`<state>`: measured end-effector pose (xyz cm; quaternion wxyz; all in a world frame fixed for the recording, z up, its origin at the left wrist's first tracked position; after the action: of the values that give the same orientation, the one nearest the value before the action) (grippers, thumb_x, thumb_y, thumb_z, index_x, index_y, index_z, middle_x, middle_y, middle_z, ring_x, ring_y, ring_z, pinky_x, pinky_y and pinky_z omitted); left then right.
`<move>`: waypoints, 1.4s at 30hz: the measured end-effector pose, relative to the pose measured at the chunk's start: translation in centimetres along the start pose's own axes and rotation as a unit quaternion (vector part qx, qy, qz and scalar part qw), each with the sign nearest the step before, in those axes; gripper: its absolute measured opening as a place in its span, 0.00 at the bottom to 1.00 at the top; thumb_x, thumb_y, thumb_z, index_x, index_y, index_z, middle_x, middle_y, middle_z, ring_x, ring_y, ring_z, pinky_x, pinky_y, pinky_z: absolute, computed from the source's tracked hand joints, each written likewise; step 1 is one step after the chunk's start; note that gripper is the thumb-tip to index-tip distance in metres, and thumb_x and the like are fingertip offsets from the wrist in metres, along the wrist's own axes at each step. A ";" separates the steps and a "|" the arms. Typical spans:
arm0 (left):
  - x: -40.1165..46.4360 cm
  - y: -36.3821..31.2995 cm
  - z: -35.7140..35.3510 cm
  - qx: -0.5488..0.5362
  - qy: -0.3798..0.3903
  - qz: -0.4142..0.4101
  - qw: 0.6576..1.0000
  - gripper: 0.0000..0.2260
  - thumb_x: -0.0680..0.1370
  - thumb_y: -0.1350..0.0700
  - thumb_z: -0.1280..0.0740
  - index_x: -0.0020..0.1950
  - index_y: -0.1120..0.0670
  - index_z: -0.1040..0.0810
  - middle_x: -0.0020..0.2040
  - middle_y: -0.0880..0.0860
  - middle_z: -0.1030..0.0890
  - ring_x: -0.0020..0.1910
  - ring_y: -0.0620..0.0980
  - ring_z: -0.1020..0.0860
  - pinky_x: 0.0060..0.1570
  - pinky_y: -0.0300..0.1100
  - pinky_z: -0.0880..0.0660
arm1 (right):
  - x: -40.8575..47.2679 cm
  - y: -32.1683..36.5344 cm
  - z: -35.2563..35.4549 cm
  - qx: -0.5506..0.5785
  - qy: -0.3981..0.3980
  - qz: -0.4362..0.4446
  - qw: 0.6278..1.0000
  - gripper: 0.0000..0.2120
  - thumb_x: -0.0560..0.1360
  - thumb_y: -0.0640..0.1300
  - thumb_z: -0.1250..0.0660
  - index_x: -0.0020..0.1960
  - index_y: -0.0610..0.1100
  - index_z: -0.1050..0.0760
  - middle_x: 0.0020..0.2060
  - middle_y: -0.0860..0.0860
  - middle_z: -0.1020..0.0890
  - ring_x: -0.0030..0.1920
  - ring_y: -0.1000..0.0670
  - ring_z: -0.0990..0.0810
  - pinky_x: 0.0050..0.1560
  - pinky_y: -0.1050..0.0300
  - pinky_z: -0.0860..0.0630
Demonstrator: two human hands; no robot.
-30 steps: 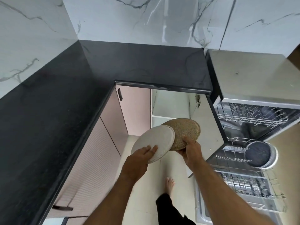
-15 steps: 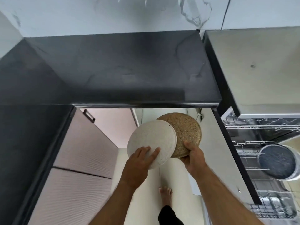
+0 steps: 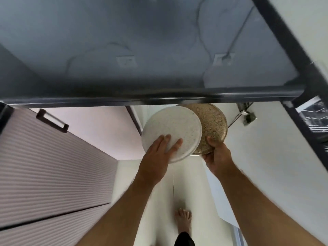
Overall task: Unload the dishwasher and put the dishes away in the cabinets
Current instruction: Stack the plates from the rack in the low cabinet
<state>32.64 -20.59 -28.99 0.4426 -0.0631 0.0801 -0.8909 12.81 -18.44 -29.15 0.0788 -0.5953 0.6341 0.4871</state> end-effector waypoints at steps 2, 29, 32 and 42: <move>1.8 0.7 -2.0 0.018 -0.013 -0.015 1.000 0.29 0.76 0.60 0.48 0.78 0.46 0.38 0.74 0.57 0.31 0.71 0.61 0.31 0.66 0.55 0.31 | 2.7 -0.3 0.0 0.006 0.011 0.021 1.000 0.22 0.76 0.31 0.37 0.69 0.36 0.31 0.58 0.40 0.19 0.47 0.45 0.15 0.38 0.53 0.18; 29.3 17.4 -13.2 -0.082 -0.251 0.155 0.952 0.28 0.74 0.66 0.44 0.69 0.42 0.27 0.67 0.53 0.28 0.66 0.55 0.30 0.67 0.56 0.35 | 32.8 6.0 -10.7 -0.335 -0.057 0.309 0.888 0.17 0.71 0.43 0.27 0.56 0.37 0.23 0.50 0.42 0.18 0.34 0.49 0.16 0.36 0.55 0.17; 30.4 18.8 -13.0 -0.128 -0.269 0.144 0.944 0.28 0.73 0.68 0.43 0.68 0.46 0.24 0.66 0.56 0.26 0.66 0.56 0.29 0.68 0.48 0.34 | 33.4 6.5 -11.3 -0.452 -0.122 0.382 0.797 0.22 0.69 0.53 0.30 0.56 0.40 0.25 0.47 0.43 0.17 0.25 0.55 0.19 0.29 0.74 0.27; 31.9 19.7 -12.9 -0.159 -0.266 0.173 0.935 0.29 0.66 0.58 0.38 0.67 0.42 0.24 0.64 0.51 0.25 0.66 0.53 0.29 0.67 0.48 0.30 | 31.3 4.8 -12.0 -0.574 -0.097 0.493 0.647 0.14 0.73 0.48 0.35 0.53 0.43 0.18 0.50 0.45 0.15 0.55 0.43 0.21 0.54 0.57 0.26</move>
<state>26.41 -56.68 -44.19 0.5790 -0.3521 0.1099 -0.7272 5.79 -49.10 -41.78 -0.4695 -0.0706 0.4160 0.7756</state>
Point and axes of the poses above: each hand's wrist, its own x-axis towards the middle knuckle, its own z-axis out of the back of the hand, y = z × x, the point moved 4 cm from there along x, towards the middle knuckle
